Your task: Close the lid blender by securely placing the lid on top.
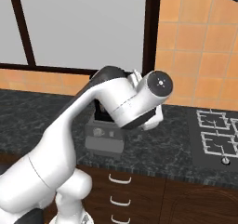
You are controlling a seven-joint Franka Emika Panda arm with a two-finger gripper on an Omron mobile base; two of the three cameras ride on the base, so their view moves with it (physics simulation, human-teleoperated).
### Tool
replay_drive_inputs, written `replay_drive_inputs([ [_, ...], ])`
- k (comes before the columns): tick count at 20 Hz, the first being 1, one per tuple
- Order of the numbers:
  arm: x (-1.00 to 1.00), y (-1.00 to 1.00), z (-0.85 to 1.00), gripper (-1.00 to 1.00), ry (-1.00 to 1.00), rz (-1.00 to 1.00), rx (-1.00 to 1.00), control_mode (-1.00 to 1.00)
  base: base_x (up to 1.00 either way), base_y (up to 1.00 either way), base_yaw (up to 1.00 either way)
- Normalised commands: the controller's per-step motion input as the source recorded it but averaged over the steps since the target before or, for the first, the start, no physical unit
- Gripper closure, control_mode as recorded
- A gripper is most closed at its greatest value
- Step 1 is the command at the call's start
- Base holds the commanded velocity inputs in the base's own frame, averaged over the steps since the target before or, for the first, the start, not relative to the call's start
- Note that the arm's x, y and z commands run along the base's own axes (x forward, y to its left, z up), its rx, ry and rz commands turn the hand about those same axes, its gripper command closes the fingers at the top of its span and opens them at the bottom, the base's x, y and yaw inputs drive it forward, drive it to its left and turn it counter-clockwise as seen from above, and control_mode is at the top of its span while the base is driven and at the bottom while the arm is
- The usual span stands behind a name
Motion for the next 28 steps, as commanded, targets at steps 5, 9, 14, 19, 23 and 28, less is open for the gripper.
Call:
replay_drive_inputs([
  [5,0.0,0.27,1.0,1.0,-0.19,0.11,-0.19,-1.0,0.0,0.0,0.0],
  [9,0.04,0.32,0.9,1.0,-0.1,0.11,-0.27,-1.0,0.0,0.0,0.0],
  [14,0.13,0.51,0.68,1.0,-0.04,0.13,-0.25,-1.0,0.0,0.0,0.0],
  [19,0.24,0.58,0.64,1.0,-0.04,0.15,-0.25,-1.0,0.0,0.0,0.0],
  [23,0.35,0.52,0.53,1.0,-0.01,0.12,-0.25,-1.0,0.0,0.0,0.0],
  [28,0.44,0.34,0.06,1.0,0.0,0.02,-0.17,-1.0,0.0,0.0,0.0],
])
